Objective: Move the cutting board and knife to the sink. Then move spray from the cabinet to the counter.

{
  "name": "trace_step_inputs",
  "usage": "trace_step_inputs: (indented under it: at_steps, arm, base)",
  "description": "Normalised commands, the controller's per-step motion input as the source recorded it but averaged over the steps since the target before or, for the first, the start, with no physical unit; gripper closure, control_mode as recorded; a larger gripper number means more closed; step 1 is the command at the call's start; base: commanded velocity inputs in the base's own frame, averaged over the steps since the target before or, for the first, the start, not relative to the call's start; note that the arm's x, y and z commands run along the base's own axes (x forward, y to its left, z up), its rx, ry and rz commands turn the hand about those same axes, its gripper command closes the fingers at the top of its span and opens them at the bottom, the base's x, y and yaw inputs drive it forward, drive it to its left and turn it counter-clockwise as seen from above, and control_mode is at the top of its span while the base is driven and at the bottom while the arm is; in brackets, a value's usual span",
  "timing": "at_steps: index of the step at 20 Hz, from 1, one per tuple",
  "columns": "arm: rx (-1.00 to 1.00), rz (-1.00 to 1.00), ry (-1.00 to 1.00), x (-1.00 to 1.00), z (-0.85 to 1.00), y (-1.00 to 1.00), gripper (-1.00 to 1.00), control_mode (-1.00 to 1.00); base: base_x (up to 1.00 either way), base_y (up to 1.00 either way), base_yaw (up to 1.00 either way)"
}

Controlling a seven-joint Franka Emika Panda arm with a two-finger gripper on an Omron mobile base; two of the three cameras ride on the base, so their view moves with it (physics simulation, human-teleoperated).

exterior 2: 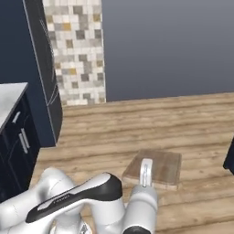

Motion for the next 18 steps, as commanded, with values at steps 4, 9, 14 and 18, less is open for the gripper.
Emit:
trace_step_inputs:
  at_steps: [4,9,14,18]
  arm:
    - [0.0,0.0,0.0,0.0,0.0,0.0,1.0,1.0]
    - [0.0,0.0,0.0,0.0,0.0,0.0,1.0,1.0]
    - [0.0,0.0,0.0,0.0,0.0,0.0,1.0,1.0]
    - [0.0,0.0,0.0,0.0,0.0,0.0,1.0,1.0]
  base:
    - [0.77,0.21,-0.43]
    - [0.33,0.21,-0.47]
    - [0.22,0.02,-0.75]
    - [0.38,0.07,-0.83]
